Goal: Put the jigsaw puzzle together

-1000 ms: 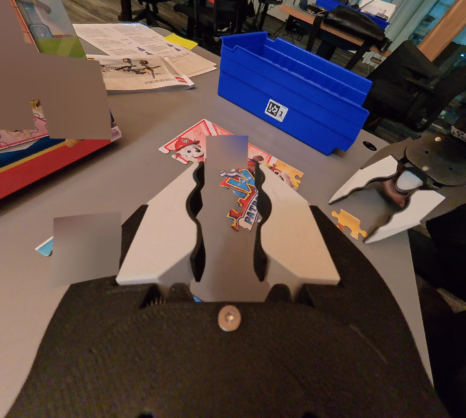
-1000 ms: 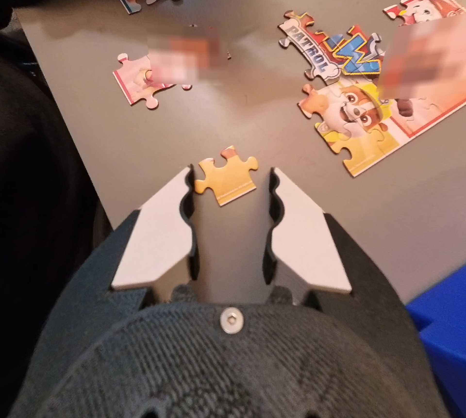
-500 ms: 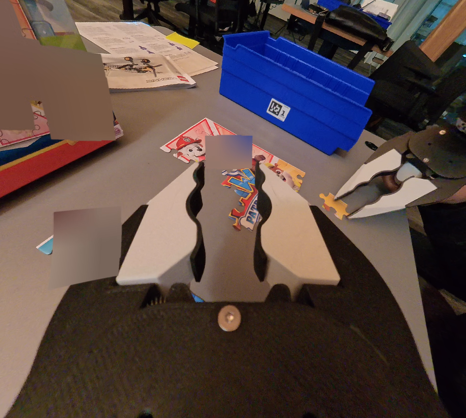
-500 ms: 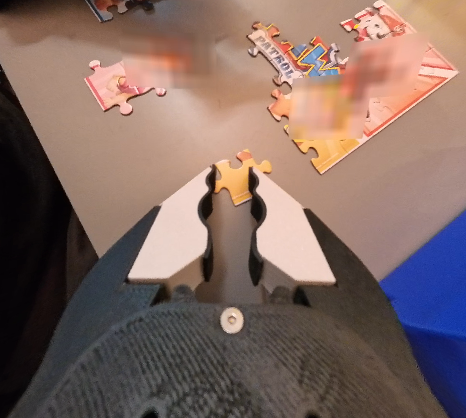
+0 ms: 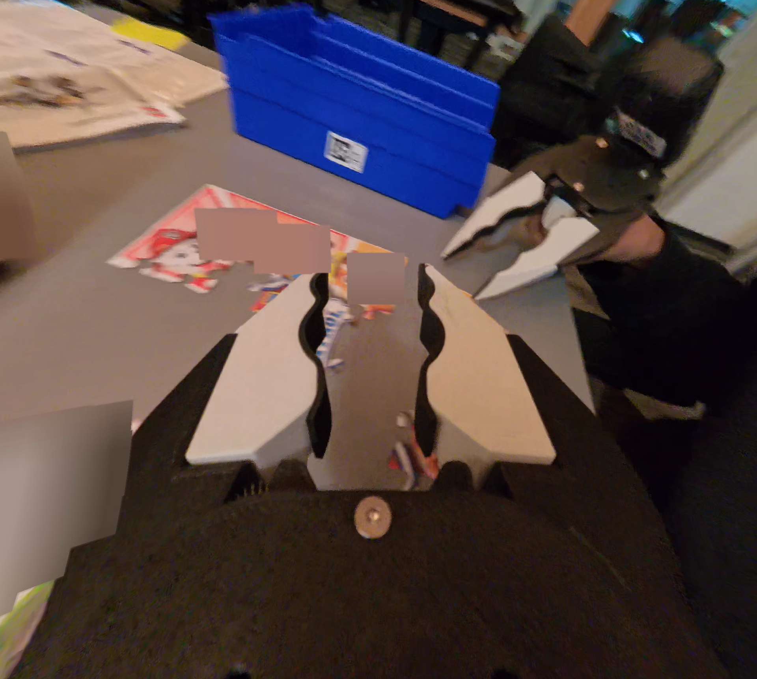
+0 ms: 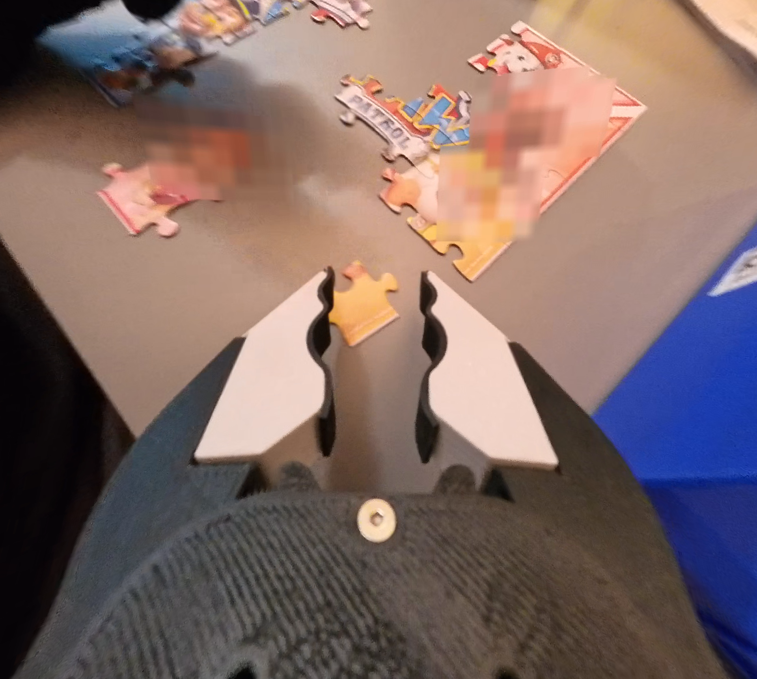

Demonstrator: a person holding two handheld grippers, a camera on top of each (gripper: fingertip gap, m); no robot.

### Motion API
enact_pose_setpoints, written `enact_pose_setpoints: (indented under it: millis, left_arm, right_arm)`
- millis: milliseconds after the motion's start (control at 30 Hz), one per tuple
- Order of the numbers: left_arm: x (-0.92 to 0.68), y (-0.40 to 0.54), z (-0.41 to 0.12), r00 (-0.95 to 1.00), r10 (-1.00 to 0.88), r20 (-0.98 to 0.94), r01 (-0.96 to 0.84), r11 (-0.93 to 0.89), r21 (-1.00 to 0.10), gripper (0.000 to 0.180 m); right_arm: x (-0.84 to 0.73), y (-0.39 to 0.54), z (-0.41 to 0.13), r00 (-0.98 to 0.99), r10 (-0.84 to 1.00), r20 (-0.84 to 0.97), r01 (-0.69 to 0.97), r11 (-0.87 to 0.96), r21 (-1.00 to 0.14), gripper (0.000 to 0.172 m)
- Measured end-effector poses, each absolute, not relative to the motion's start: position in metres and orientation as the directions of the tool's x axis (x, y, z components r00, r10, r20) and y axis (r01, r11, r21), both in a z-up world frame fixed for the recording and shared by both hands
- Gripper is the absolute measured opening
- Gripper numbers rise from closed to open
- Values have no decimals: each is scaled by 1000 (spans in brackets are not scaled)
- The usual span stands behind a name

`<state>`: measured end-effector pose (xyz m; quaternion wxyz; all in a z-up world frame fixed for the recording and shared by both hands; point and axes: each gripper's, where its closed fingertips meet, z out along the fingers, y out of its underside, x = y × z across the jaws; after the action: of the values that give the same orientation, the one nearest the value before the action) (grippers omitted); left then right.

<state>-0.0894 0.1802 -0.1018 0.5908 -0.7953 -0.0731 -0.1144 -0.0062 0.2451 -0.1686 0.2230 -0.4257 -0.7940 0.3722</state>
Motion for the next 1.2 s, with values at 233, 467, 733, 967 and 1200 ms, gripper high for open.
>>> enact_pose_setpoints:
  millis: [233, 467, 733, 967, 1200]
  left_arm:
    - [-4, 221, -153, 959, -206, 196, 42, -580, -814, 51]
    - [28, 232, -188, 950, -229, 214, -11, -706, -708, 69]
    - [76, 215, -189, 932, -304, 196, -89, -718, -690, 58]
    - [96, 206, -193, 941, -328, 83, -190, -714, -674, 52]
    - [99, 207, -191, 933, -330, 145, -145, -711, -688, 52]
  right_arm:
    - [25, 220, -189, -594, 803, -54, 561, 365, -743, 50]
    - [75, 209, -187, -613, 777, -143, 605, 345, -717, 35]
    - [127, 189, -186, -630, 761, -155, 568, 314, -761, 32]
    - [131, 195, -175, -617, 717, 323, 232, 559, -796, 34]
    - [124, 208, -197, -582, 506, 636, 140, 833, -535, 15]
